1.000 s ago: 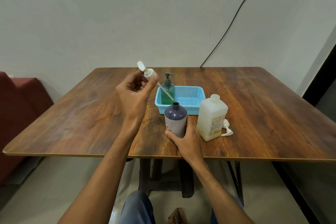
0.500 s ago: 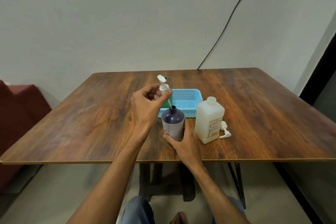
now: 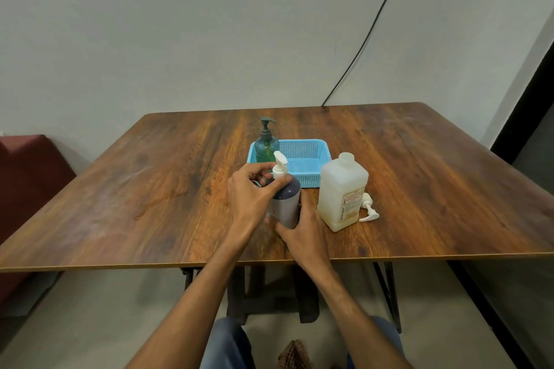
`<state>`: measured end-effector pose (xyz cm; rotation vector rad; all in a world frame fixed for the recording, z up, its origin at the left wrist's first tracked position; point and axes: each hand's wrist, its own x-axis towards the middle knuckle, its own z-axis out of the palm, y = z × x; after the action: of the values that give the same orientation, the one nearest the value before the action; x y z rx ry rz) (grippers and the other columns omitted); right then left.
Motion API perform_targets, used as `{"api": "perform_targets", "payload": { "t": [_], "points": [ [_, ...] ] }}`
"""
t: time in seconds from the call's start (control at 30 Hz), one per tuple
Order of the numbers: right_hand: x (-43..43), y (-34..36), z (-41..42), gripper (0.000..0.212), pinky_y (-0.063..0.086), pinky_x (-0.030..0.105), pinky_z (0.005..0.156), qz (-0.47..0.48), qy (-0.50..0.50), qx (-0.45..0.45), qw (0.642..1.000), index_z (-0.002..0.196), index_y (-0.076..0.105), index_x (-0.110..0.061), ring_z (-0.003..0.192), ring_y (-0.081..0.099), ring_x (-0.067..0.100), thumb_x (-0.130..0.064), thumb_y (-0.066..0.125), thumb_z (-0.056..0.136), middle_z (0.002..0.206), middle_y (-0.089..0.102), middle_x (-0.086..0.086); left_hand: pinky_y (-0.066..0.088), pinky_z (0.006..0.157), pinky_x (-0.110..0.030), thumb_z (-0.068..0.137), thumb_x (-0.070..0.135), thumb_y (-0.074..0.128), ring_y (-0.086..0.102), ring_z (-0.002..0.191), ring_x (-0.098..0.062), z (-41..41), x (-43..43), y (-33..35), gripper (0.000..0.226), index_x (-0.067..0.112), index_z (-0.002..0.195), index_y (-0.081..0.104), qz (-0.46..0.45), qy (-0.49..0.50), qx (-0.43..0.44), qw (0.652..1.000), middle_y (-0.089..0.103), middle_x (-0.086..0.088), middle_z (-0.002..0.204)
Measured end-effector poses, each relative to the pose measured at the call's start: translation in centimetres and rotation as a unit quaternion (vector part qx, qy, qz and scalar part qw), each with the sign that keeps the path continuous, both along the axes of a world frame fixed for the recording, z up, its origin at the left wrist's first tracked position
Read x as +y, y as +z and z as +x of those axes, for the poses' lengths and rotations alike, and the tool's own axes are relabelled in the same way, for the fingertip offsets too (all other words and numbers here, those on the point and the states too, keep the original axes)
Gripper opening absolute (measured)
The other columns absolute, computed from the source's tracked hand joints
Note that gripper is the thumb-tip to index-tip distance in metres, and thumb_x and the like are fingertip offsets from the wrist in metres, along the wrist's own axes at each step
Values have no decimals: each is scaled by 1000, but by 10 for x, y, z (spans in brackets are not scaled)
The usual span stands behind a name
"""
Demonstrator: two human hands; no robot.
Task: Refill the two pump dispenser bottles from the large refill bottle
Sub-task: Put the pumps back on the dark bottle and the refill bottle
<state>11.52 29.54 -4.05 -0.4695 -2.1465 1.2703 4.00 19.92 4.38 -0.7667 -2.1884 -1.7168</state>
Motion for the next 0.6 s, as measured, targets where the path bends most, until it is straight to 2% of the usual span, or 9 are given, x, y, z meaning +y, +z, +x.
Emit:
{"api": "perform_targets", "payload": {
  "t": [0.1, 0.17, 0.23, 0.33, 0.43, 0.5, 0.6],
  "points": [
    [0, -1, -1, 83, 46, 20, 98, 1, -2, 1, 1000, 144, 37, -32, 125, 48, 2, -48, 81, 75, 142, 50, -10, 56, 71, -24, 75, 33, 90, 67, 85, -10, -1, 0, -1, 37, 18, 107, 78, -15, -1, 2, 1000, 72, 7, 95],
    [-1, -2, -2, 84, 50, 26, 100, 0, -3, 2, 1000, 143, 36, -34, 126, 50, 4, -52, 80, 75, 142, 50, -11, 53, 70, -20, 77, 32, 88, 65, 85, -9, -2, -1, -1, 35, 19, 108, 78, -29, -6, 9, 1000, 72, 7, 97],
    [-1, -1, -1, 82, 49, 23, 99, 4, -4, 5, 1000, 143, 37, -34, 123, 49, 0, -50, 81, 75, 141, 51, -12, 46, 66, -13, 83, 29, 84, 61, 81, -6, -3, -1, 0, 31, 18, 111, 76, -64, -12, 24, 998, 69, 7, 97],
    [-1, 0, -1, 82, 48, 18, 97, 9, -5, 11, 1000, 142, 37, -34, 122, 49, -1, -48, 81, 75, 140, 51, -13, 40, 66, -9, 90, 22, 77, 54, 79, -4, -3, -2, 6, 23, 16, 112, 74, -117, -38, 38, 992, 58, 11, 94],
    [-2, 1, 0, 82, 42, 9, 92, 7, 1, 16, 1000, 143, 37, -34, 121, 48, -3, -48, 81, 76, 141, 50, -15, 38, 72, -5, 94, 12, 71, 51, 86, -7, -3, -4, 7, 32, 8, 125, 67, -127, -72, 37, 989, 55, 8, 98],
    [-2, 1, 1, 82, 46, 16, 96, -3, 6, 19, 1000, 143, 35, -36, 124, 49, -1, -50, 81, 75, 141, 49, -16, 39, 75, -3, 93, 18, 73, 53, 98, -12, -1, -3, 7, 38, 11, 129, 62, -121, -75, 23, 990, 61, 3, 110],
    [-1, 2, 1, 81, 51, 24, 98, -14, 18, 23, 999, 142, 35, -40, 122, 50, -3, -50, 81, 76, 139, 50, -19, 52, 75, -11, 83, 26, 83, 64, 95, -5, 4, 2, 5, 45, 14, 120, 61, -32, -65, -19, 997, 66, 9, 105]
  ]
}}
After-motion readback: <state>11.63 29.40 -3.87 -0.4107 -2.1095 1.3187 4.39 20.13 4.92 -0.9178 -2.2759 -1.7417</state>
